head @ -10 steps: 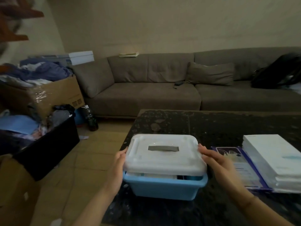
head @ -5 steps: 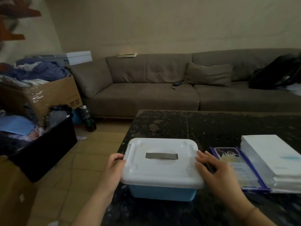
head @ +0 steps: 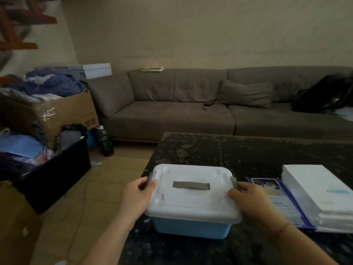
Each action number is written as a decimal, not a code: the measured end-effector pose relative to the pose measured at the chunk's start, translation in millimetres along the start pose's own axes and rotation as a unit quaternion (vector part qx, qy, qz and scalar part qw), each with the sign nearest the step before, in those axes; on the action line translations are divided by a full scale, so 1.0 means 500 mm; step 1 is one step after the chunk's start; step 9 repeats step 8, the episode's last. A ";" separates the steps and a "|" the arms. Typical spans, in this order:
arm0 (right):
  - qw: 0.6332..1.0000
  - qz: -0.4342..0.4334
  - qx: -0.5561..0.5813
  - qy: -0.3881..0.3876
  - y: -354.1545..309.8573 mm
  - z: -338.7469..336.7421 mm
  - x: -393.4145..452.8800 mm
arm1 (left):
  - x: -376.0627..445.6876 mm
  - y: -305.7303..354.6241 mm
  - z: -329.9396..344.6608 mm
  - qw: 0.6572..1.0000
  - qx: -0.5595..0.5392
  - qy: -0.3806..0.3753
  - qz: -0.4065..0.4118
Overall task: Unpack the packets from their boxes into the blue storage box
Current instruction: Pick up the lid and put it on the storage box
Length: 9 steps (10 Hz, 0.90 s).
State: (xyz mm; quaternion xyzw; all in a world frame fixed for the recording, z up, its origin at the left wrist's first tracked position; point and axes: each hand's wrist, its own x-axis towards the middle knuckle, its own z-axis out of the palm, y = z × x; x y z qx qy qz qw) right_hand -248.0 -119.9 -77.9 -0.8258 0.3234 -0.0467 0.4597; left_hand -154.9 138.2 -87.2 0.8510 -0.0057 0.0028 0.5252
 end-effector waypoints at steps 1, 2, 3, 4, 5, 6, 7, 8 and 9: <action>0.996 -0.019 -0.077 0.030 -0.013 0.016 -0.007 | -0.011 0.005 0.012 0.999 0.042 0.008 0.029; 0.995 -0.019 -0.090 0.045 -0.022 0.023 -0.020 | -0.014 0.008 0.017 0.997 0.064 0.023 0.036; 0.992 -0.021 -0.102 0.078 -0.030 0.032 -0.032 | -0.016 0.013 0.023 0.996 0.077 0.038 0.039; 0.990 -0.030 -0.103 0.088 -0.027 0.039 -0.033 | -0.019 0.016 0.028 0.993 0.093 0.052 0.051; 0.989 -0.031 -0.117 0.082 -0.027 0.039 -0.029 | -0.020 0.012 0.029 0.987 0.131 0.059 0.070; 0.991 -0.052 -0.094 0.075 -0.018 0.032 -0.027 | -0.016 0.014 0.029 0.980 0.173 0.046 0.083; 0.992 -0.075 -0.085 0.053 0.001 0.021 -0.016 | 0.010 0.031 0.026 0.970 0.235 0.009 0.065; 0.975 -0.154 -0.126 0.102 -0.009 -0.018 0.025 | 0.064 0.057 0.012 0.973 0.218 0.005 0.081; 0.975 -0.154 -0.126 0.102 -0.009 -0.018 0.025 | 0.064 0.057 0.012 0.973 0.218 0.005 0.081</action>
